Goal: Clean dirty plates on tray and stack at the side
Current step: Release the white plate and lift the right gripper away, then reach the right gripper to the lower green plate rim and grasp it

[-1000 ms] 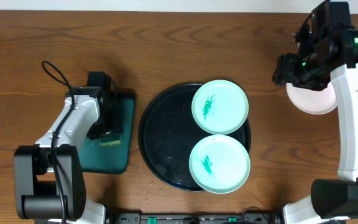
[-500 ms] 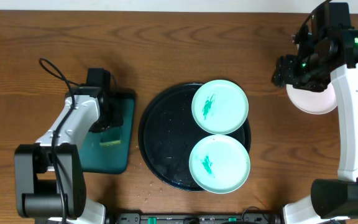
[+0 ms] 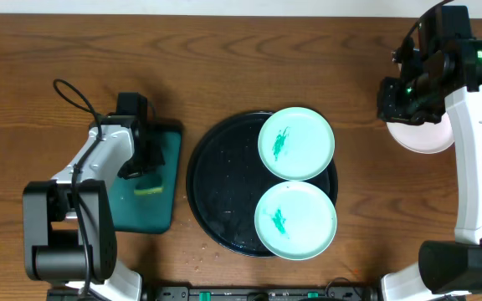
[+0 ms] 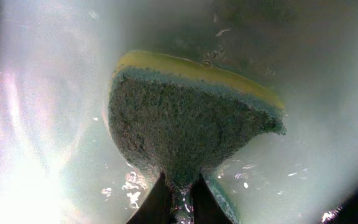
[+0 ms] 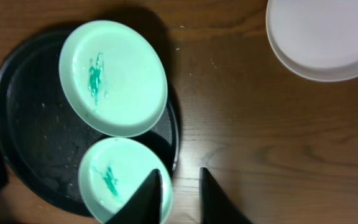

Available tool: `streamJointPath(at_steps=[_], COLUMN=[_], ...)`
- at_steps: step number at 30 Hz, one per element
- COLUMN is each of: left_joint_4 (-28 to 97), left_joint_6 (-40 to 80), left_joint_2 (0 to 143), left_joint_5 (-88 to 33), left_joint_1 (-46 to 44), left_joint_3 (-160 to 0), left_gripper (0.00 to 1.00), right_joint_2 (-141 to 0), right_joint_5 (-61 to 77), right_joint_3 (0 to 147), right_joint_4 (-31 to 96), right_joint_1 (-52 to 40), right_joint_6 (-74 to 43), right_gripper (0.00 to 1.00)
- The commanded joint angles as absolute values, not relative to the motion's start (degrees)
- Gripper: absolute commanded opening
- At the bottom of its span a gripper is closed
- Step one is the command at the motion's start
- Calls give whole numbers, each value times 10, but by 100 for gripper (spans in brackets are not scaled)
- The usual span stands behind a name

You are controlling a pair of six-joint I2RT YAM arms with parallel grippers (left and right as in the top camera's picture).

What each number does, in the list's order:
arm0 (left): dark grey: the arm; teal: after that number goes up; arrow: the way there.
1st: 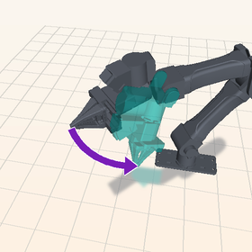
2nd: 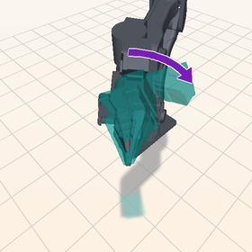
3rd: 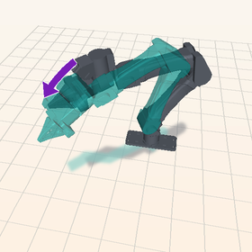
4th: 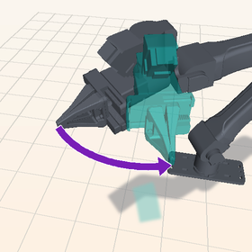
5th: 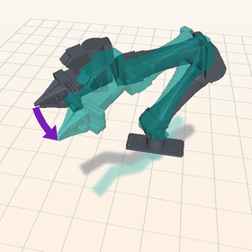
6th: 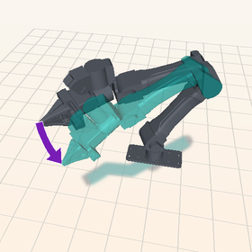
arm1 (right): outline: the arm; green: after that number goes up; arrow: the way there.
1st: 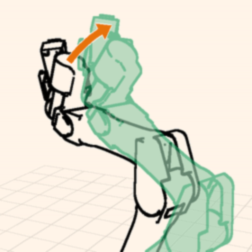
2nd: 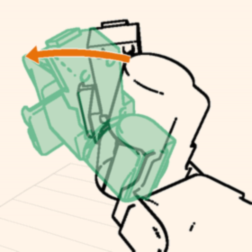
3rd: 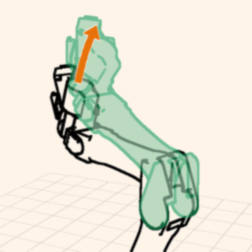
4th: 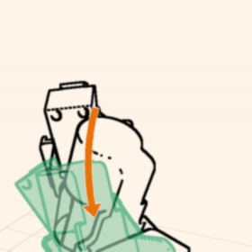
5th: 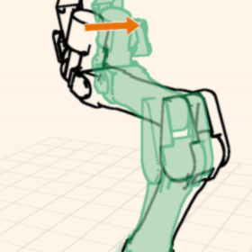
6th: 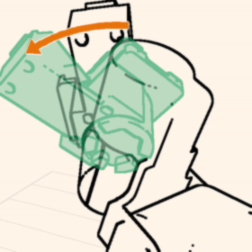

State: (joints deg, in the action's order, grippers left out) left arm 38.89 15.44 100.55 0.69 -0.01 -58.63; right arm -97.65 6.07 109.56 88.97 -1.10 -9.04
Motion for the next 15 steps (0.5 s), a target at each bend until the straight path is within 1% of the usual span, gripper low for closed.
streamJointPath(at_steps=[1, 2, 4, 6, 8, 10, 13, 14, 15], left_joint_4=[399, 405, 416, 432, 447, 462, 480, 483, 486], left_joint_6=[158, 158, 159, 164, 164, 164, 164, 164, 164], left_joint_2=[978, 961, 931, 889, 853, 821, 786, 776, 770], left_joint_5=[37, 37, 37, 37, 37, 37, 37, 37, 36], left_joint_1=[4, 4, 4, 4, 4, 4, 4, 4, 4], left_joint_3=[-598, -602, -608, -611, -611, -611, -611, -611, -611], left_gripper=[7, 7, 7, 7, 8, 7, 7, 7, 7], right_joint_2=[-966, -966, -966, -966, -966, -966, -966, -966, -966], right_joint_5=[69, 72, 76, 76, 76, 76, 80, 83, 84], right_joint_3=[1098, 1098, 1094, 1078, 1050, 1006, 916, 885, 855], right_joint_4=[894, 894, 894, 895, 896, 894, 884, 878, 869], right_joint_1=[-12, -13, -15, -21, -28, -38, -57, -64, -71], right_joint_6=[-87, -87, -92, -102, -107, -116, -132, -136, -140], right_gripper=[13, 11, 12, 22, 28, 32, 33, 34, 40])
